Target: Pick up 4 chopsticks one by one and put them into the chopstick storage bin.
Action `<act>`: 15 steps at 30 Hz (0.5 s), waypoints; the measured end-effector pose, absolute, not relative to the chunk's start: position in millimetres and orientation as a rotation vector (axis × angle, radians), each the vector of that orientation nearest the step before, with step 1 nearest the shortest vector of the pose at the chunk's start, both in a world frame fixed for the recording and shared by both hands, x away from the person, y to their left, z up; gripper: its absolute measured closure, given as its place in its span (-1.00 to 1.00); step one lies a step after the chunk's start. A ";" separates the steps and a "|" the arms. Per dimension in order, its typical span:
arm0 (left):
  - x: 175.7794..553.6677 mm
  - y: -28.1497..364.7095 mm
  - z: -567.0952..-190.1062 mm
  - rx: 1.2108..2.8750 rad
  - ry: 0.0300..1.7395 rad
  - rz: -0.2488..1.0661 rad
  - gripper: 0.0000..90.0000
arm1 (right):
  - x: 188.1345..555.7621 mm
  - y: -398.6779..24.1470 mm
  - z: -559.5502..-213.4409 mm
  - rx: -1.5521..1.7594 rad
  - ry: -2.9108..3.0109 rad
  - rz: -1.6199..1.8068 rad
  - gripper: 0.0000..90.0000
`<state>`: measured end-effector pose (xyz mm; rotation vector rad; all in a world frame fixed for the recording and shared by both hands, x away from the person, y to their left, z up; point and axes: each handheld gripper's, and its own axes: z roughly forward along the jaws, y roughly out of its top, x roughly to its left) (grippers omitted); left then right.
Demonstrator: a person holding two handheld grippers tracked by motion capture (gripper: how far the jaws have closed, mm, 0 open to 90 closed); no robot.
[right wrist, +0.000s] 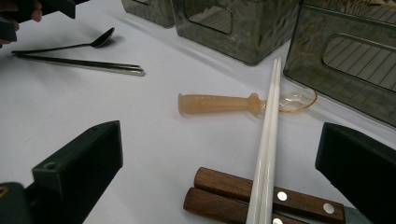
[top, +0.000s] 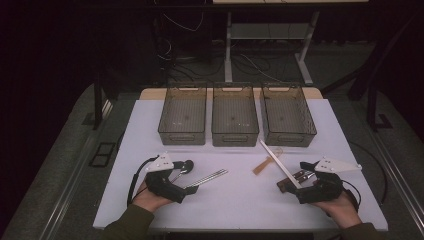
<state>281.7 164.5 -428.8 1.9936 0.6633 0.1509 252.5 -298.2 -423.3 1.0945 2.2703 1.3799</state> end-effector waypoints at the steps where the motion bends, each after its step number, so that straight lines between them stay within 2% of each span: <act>1: 281.9 164.8 -428.8 1.996 0.662 0.150 -1.00 | 252.6 -298.4 -423.2 1.092 2.272 1.380 -0.98; 15: 282.4 167.4 -429.9 2.032 0.655 0.141 -1.00 | 254.1 -300.1 -418.5 1.122 2.294 1.357 -0.98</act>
